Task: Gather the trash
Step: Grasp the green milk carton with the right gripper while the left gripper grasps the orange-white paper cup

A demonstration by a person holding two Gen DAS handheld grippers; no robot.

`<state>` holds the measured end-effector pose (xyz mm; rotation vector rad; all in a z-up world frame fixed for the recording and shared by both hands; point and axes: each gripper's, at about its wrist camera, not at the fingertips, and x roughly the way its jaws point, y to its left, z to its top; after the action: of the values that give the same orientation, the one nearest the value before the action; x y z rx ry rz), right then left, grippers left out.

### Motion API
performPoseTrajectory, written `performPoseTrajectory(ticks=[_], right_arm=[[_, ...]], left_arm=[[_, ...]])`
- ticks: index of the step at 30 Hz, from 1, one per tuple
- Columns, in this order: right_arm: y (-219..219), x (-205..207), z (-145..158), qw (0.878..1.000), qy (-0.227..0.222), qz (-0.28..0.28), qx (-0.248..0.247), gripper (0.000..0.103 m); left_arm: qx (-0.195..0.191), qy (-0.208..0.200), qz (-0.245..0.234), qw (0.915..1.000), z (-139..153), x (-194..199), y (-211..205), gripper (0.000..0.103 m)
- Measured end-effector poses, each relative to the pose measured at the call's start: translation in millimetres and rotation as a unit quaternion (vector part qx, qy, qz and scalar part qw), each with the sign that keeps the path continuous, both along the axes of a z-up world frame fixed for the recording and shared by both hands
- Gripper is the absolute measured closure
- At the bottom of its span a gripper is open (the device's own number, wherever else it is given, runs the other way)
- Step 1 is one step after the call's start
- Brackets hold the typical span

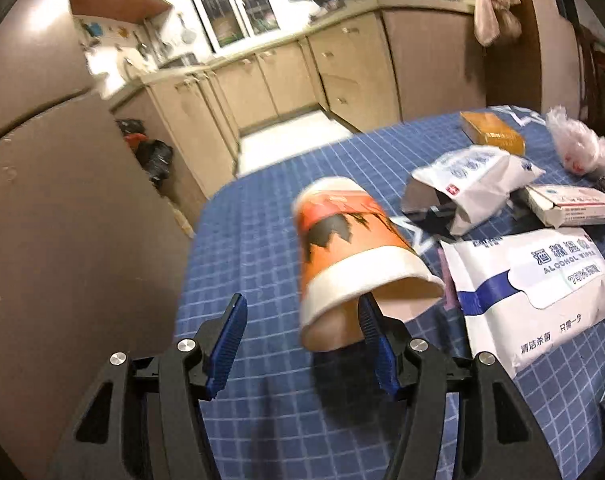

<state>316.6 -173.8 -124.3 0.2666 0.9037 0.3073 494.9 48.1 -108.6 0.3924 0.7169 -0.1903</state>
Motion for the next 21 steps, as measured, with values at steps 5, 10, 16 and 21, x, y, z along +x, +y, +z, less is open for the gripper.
performPoseTrajectory(ticks=[5,10,16,21], right_arm=[[56.2,2.2,3.8,0.991,-0.016,0.056,-0.121,0.005],[77.4,17.2,-15.1,0.978,0.022,0.065,-0.199,0.006],[68.6,21.5,-26.9,0.982,0.02,0.041,-0.181,0.03],[59.9,6.5,-25.6,0.986,0.003,0.042,-0.164,0.031]], left_arm=[[-0.01,0.011,-0.013,0.9998,-1.4,5.1,-5.7,0.056],[-0.018,0.027,-0.01,0.9994,-3.9,13.4,-6.6,0.076],[-0.037,0.043,-0.002,0.9984,-4.9,15.8,2.1,0.096],[-0.052,0.035,0.017,0.9979,-1.0,6.5,5.4,0.098]])
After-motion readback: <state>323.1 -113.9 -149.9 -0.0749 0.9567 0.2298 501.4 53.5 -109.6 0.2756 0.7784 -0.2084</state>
